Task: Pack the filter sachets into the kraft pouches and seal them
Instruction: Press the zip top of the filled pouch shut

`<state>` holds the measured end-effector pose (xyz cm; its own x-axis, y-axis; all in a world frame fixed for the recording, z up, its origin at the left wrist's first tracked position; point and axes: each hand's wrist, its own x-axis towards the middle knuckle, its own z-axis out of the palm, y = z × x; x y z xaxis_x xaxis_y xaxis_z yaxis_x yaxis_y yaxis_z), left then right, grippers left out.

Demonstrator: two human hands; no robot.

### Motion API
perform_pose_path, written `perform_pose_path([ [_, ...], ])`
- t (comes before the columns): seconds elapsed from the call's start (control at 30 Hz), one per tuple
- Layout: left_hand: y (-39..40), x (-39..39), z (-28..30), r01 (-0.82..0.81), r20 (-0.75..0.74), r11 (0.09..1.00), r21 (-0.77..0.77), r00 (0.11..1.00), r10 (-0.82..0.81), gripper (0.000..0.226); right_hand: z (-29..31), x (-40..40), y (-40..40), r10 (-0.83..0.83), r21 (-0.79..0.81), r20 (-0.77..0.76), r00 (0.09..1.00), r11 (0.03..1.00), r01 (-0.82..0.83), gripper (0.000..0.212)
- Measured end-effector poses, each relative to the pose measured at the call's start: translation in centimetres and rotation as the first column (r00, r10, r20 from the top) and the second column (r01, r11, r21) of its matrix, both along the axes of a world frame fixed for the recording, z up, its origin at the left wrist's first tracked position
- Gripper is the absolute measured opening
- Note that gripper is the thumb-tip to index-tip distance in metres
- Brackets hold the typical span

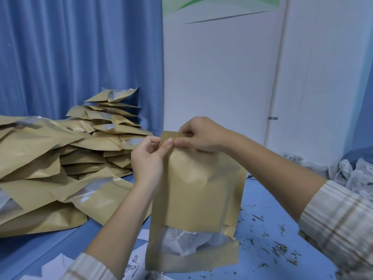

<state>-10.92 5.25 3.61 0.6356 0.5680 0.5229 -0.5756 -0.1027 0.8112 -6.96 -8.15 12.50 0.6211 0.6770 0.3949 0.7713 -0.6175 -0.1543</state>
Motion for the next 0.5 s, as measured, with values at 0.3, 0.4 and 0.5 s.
perform_pose_path([
  [0.3,-0.25,-0.33,0.4,-0.012,-0.038,1.0,0.001,0.999,0.012,0.019,-0.28,-0.59,-0.07,0.04,0.049,0.002,0.999,0.998,-0.04,0.018],
  [0.4,-0.74,-0.66,0.67,0.201,-0.057,0.979,-0.046,0.978,-0.203,0.019,-0.36,-0.76,0.45,0.018,0.022,0.054,0.998,1.0,-0.019,0.018],
  [0.5,-0.12,-0.71,0.79,0.254,-0.158,0.961,0.108,0.959,-0.236,0.029,-0.42,-0.72,0.21,0.022,0.073,0.011,1.0,0.997,-0.023,0.022],
])
